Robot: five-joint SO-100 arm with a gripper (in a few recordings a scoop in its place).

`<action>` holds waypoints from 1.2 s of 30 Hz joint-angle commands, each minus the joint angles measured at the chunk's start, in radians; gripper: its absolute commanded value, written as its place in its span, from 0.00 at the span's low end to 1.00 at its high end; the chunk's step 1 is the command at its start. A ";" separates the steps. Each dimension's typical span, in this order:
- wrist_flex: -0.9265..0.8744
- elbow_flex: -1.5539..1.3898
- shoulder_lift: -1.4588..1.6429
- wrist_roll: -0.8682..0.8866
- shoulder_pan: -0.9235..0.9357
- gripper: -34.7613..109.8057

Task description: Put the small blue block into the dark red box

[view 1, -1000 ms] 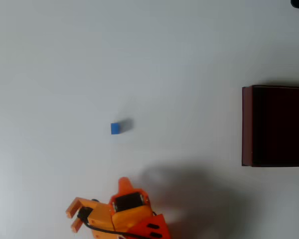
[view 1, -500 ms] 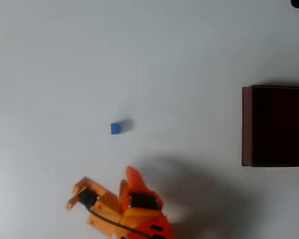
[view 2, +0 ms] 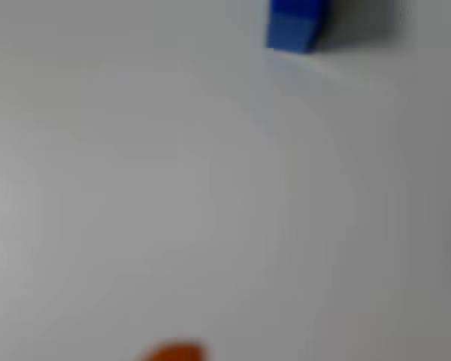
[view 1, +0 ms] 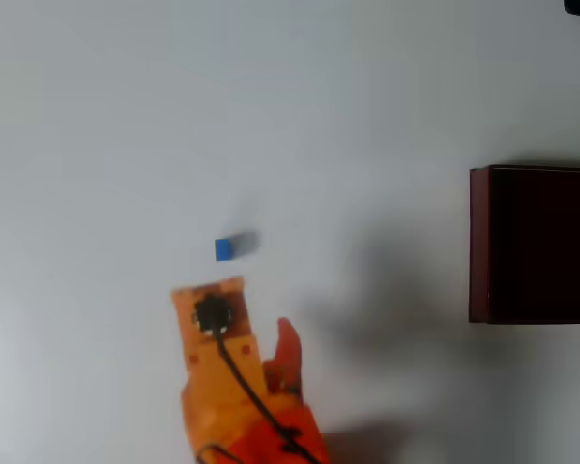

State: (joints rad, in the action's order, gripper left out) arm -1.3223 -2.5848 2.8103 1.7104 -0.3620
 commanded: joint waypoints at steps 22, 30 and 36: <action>0.262 0.428 -0.851 0.239 -0.031 0.44; 0.295 0.491 -0.991 0.183 -0.015 0.45; 0.321 0.488 -1.025 0.167 0.005 0.45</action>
State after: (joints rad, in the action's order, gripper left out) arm -1.0124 -2.1184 1.7856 1.8853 -0.3682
